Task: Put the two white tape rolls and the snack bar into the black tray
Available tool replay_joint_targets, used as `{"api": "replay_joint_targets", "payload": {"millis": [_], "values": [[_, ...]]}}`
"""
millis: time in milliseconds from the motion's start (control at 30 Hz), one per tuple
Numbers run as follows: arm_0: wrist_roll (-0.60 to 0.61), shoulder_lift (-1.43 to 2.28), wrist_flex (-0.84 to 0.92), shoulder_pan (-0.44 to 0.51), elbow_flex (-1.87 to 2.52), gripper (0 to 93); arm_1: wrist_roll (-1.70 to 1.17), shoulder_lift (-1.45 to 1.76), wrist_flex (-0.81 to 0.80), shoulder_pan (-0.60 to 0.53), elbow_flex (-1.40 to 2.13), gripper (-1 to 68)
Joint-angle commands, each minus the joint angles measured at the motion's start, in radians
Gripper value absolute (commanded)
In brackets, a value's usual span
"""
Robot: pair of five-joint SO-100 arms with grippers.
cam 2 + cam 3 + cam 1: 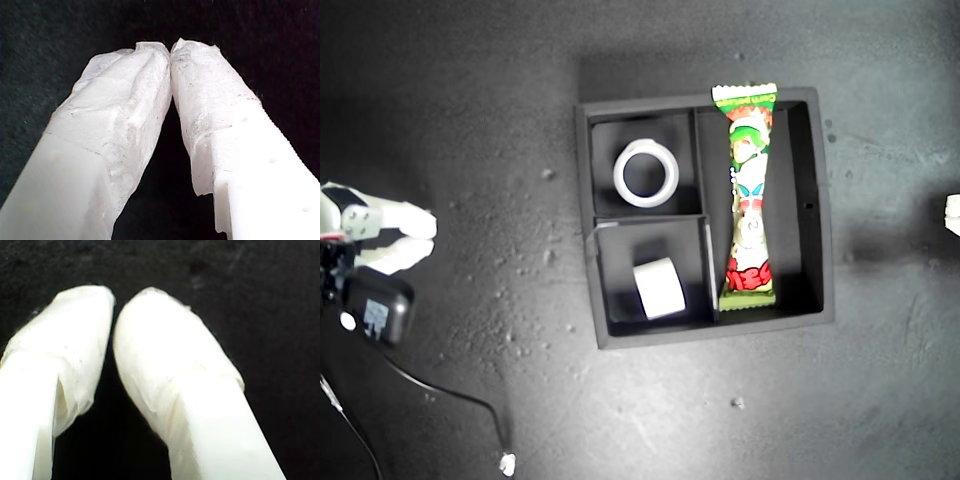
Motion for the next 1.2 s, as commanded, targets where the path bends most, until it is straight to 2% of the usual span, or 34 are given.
{"api": "replay_joint_targets", "payload": {"millis": [0, 33, 100, 167, 400, 1167], "values": [[-0.066, 0.048, 0.098, -0.028, 0.055, 0.5, -0.066, 0.005, -0.012, -0.012, 0.012, -0.3], [-0.060, 0.048, 0.110, -0.029, 0.055, 0.5, -0.152, 0.005, 0.025, 0.023, 0.012, -0.2], [0.110, 0.049, 0.101, -0.031, 0.055, 0.5, -0.181, 0.005, 0.058, 0.049, 0.012, -0.2], [0.173, 0.049, 0.104, -0.025, 0.055, 0.5, -0.278, 0.005, 0.052, 0.043, 0.012, -0.2], [0.140, 0.049, 0.133, -0.035, 0.055, 0.5, -0.273, 0.005, 0.052, 0.060, 0.012, -0.2], [0.140, 0.049, 0.133, -0.035, 0.055, 0.5, -0.273, 0.005, 0.052, 0.044, 0.012, -0.2]]}}
